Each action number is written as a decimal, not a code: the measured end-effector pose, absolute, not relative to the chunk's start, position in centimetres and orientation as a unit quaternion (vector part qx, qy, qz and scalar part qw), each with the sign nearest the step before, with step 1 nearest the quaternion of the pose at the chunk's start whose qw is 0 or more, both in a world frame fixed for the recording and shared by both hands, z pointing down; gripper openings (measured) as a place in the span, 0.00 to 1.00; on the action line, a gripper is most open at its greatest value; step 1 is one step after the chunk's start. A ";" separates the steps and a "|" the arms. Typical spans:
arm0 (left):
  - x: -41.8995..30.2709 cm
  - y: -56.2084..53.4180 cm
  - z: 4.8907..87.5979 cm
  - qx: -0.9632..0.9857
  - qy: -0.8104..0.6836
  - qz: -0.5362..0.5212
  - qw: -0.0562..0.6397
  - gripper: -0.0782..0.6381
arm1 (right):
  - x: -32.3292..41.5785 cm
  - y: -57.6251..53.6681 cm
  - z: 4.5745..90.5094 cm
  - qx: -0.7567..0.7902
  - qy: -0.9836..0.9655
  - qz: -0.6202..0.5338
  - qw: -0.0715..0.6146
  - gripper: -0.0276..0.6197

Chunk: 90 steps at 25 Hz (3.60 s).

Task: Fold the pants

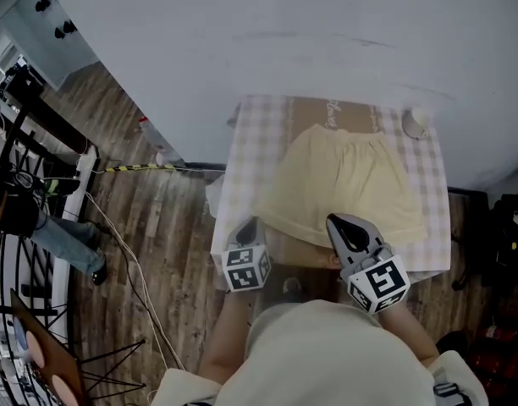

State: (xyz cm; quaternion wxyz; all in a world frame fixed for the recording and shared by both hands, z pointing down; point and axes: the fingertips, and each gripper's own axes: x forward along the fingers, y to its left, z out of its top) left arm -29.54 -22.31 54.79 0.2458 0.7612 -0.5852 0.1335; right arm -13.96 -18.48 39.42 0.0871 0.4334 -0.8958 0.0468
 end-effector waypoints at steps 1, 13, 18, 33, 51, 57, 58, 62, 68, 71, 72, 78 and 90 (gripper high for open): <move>-29.6 -22.8 55.4 0.762 -0.581 0.141 0.247 0.12 | -14.2 -19.0 39.6 0.433 -0.895 0.050 0.089 0.04; -30.9 -26.0 61.0 0.767 -0.542 0.218 0.265 0.27 | -17.0 -22.1 41.9 0.436 -0.890 0.080 0.106 0.04; -32.1 -26.1 62.5 0.749 -0.547 0.253 0.274 0.24 | -17.6 -22.1 42.5 0.437 -0.888 0.092 0.111 0.04; -31.5 -26.1 63.9 0.729 -0.547 0.301 0.281 0.18 | -18.8 -22.5 43.0 0.428 -0.892 0.094 0.115 0.04; -30.5 -24.7 59.1 0.741 -0.565 0.225 0.284 0.13 | -15.1 -22.5 41.9 0.454 -0.881 0.095 0.096 0.04; -28.6 -24.2 56.7 0.736 -0.582 0.178 0.295 0.13 | -11.9 -22.7 41.1 0.451 -0.884 0.086 0.089 0.04; -27.9 -24.2 56.1 0.737 -0.583 0.169 0.298 0.13 | -11.0 -22.7 41.0 0.452 -0.883 0.085 0.089 0.04; -25.0 -24.4 54.3 0.739 -0.584 0.146 0.303 0.13 | -7.6 -22.3 41.0 0.456 -0.881 0.090 0.087 0.04; -20.4 -24.2 52.2 0.738 -0.593 0.132 0.294 0.13 | -2.1 -21.9 40.7 0.460 -0.879 0.093 0.085 0.04; -17.9 -24.1 51.2 0.741 -0.592 0.124 0.291 0.13 | 0.5 -21.9 40.6 0.461 -0.879 0.094 0.082 0.04; -17.0 -24.1 50.8 0.743 -0.591 0.120 0.289 0.13 | 1.2 -21.9 40.6 0.461 -0.879 0.094 0.080 0.04; -11.4 -24.0 48.9 0.755 -0.585 0.107 0.276 0.13 | 5.3 -21.5 40.5 0.459 -0.880 0.098 0.068 0.04; -0.1 -23.4 48.1 0.772 -0.568 0.104 0.265 0.13 | 14.1 -20.1 40.8 0.455 -0.883 0.099 0.064 0.04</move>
